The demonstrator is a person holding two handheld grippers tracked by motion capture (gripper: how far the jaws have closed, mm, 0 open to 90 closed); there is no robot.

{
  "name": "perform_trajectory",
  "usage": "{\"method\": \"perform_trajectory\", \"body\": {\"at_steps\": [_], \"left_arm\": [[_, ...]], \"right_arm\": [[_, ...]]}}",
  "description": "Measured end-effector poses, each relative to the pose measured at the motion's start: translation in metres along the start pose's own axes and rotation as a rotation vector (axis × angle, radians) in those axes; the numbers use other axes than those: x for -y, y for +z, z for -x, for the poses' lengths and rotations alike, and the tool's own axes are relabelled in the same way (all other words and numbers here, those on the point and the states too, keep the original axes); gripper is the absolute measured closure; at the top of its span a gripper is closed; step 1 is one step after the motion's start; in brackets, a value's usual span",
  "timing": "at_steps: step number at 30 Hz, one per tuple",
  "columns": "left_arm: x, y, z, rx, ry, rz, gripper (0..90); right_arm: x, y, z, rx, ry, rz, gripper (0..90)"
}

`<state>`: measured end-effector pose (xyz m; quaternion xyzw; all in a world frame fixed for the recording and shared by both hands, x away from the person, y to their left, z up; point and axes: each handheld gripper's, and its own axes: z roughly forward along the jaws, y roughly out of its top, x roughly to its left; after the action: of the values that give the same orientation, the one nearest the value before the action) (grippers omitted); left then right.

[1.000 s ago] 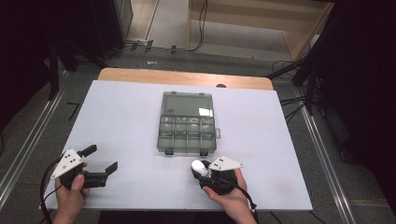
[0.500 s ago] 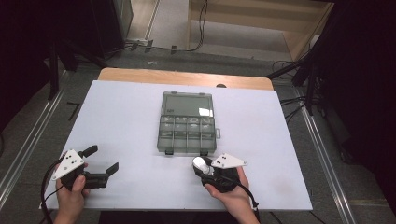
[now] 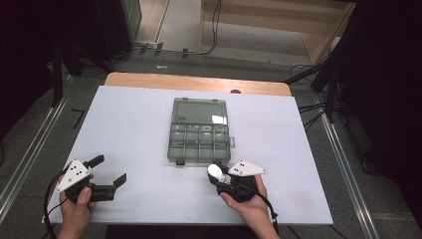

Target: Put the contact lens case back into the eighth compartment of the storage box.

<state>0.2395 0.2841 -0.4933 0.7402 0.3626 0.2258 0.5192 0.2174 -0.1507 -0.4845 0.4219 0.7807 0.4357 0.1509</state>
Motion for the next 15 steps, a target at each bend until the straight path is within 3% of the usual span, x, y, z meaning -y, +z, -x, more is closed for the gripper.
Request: {"method": "perform_trajectory", "body": {"at_steps": [15], "left_arm": [[0.0,-0.001,0.001,-0.002,0.009,0.004,0.0]], "right_arm": [[-0.013,-0.004,0.008,0.005,0.006,0.024,47.6]]}}
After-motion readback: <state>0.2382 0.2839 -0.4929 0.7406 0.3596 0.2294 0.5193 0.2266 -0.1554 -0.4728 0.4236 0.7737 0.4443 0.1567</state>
